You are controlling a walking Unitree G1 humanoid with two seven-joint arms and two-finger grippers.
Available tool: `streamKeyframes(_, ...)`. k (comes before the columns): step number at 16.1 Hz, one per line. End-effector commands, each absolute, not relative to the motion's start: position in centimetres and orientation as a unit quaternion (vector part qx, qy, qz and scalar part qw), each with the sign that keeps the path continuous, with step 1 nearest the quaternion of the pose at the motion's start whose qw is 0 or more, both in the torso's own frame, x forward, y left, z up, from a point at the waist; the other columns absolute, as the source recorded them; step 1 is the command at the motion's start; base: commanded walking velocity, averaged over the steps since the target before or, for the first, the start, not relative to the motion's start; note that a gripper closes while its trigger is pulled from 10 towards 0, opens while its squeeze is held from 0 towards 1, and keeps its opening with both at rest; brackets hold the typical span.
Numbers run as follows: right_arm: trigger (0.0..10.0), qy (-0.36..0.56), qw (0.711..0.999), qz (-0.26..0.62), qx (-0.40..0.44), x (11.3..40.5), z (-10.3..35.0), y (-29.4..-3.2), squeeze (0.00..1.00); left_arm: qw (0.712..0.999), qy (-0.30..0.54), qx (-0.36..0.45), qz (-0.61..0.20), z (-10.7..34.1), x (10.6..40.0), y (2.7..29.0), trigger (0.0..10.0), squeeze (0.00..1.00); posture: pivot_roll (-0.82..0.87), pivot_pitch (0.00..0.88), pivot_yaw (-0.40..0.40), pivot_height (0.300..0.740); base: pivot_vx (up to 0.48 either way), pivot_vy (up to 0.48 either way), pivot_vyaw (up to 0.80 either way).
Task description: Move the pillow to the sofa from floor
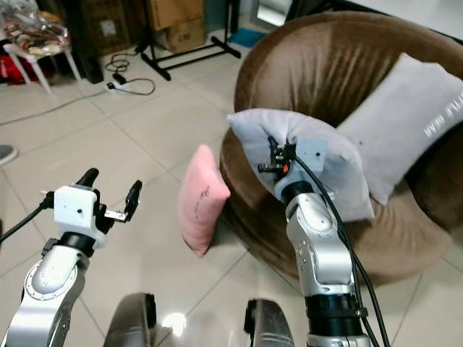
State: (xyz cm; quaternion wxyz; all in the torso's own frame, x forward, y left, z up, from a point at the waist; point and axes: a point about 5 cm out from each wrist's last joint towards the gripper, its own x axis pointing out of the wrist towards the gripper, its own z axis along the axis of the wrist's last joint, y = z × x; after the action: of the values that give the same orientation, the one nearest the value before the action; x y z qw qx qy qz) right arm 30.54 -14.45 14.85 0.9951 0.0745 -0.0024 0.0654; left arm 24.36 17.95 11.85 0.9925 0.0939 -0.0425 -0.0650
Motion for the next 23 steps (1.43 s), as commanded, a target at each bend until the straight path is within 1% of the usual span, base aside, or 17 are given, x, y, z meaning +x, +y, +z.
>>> streamKeyframes(1, 10.0, -0.002, 0.996, 0.055, 0.069, 30.5, 14.7, -15.0, 0.0, 0.992, -0.045, 0.097, -0.065, 11.9, 24.5, 17.9, 10.0, 0.0, 0.0, 0.0, -0.051, 0.678, 0.0, 0.0, 0.0)
streamKeyframes(2, 10.0, -0.001, 0.996, 0.055, 0.069, 30.5, 14.5, -14.9, 0.0, 0.992, -0.046, 0.098, -0.064, 11.9, 24.5, 17.9, 10.0, 0.0, 0.0, 0.0, -0.05, 0.688, 0.0, 0.0, 0.0)
streamKeyframes(5, 10.0, 0.001, 0.996, 0.053, 0.069, 30.4, 14.4, -15.0, 0.0, 0.992, -0.046, 0.098, -0.064, 11.8, 24.6, 17.9, 10.0, 0.0, 0.0, 0.0, -0.047, 0.698, 0.0, 0.0, 0.0)
streamKeyframes(6, 10.0, 0.006, 0.997, 0.045, 0.068, 30.3, 14.2, -15.2, 0.0, 0.992, -0.045, 0.097, -0.067, 11.8, 24.6, 17.7, 10.0, 0.0, -0.01, 0.0, -0.043, 0.713, 0.0, 0.0, 0.0)
streamKeyframes(10, 10.0, 0.012, 0.997, 0.037, 0.067, 30.2, 13.8, -15.5, 0.0, 0.992, -0.043, 0.097, -0.071, 11.7, 24.7, 17.6, 10.0, 0.0, 0.0, 0.0, -0.041, 0.738, 0.0, 0.0, 0.0)
streamKeyframes(23, 10.0, 0.026, 0.996, 0.019, 0.078, 29.6, 12.8, -15.8, 0.0, 0.991, -0.036, 0.101, -0.082, 11.5, 24.7, 17.8, 10.0, 0.0, -0.01, 0.0, -0.026, 0.74, 0.0, 0.0, 0.0)
